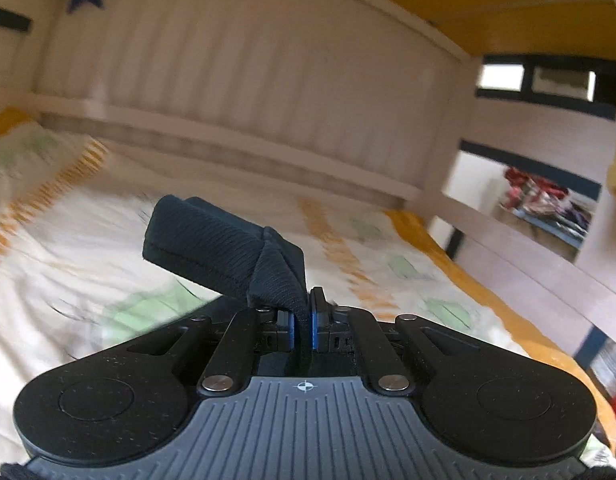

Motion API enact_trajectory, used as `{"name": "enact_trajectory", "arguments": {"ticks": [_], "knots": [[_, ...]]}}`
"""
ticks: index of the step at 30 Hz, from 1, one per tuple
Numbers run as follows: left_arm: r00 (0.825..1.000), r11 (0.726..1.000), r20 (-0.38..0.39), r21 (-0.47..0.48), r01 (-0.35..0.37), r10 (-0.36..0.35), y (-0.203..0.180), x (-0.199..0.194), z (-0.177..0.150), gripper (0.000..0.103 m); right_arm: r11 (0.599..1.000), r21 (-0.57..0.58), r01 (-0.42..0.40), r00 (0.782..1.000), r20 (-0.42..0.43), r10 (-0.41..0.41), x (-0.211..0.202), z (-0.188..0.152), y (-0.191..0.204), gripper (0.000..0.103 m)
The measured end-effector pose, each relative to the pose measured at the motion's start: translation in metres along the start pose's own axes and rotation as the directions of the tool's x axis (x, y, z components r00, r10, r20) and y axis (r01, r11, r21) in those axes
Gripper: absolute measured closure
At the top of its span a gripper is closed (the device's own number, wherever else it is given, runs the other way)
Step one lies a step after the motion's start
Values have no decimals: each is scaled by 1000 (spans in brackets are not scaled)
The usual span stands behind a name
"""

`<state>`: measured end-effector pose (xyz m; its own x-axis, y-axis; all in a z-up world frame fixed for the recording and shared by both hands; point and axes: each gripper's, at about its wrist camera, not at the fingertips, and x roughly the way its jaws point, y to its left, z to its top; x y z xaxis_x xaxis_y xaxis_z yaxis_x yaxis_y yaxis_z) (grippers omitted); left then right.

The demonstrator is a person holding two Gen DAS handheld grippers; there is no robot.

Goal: Fold large clothes
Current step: 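Lift the held sleeve with the left gripper, fold it across the body, release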

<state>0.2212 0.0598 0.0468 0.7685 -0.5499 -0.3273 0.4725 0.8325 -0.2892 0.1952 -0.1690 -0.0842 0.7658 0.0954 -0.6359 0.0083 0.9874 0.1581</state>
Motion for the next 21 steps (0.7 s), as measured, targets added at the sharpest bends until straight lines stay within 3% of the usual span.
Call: {"name": "enact_trajectory", "arguments": {"ticks": [6, 9, 11, 13, 14, 19, 21], "knots": [[983, 999, -179, -25, 31, -35, -35, 84, -60, 94, 984, 161, 80, 997, 4, -82, -45, -23, -75, 1], [959, 998, -281, -50, 28, -41, -39, 115, -92, 76, 973, 204, 108, 994, 5, -112, -56, -29, -99, 1], [939, 997, -341, -81, 22, -48, -40, 130, -111, 76, 969, 219, 117, 993, 7, -121, -63, -35, -109, 1], [924, 994, -379, -107, 9, -49, -39, 135, -126, 67, 966, 226, 125, 992, 7, -130, -65, -36, -113, 1], [922, 994, -384, -106, 4, -44, -38, 132, -130, 64, 965, 230, 126, 991, 7, -131, -66, -36, -116, 1], [933, 998, -355, -22, 56, -61, -45, 106, -131, 26, 962, 242, 128, 991, 9, -134, -67, -38, -121, 1], [940, 997, -337, 38, 65, -49, -48, 92, -131, 26, 961, 244, 131, 991, 3, -136, -65, -37, -121, 1]]}}
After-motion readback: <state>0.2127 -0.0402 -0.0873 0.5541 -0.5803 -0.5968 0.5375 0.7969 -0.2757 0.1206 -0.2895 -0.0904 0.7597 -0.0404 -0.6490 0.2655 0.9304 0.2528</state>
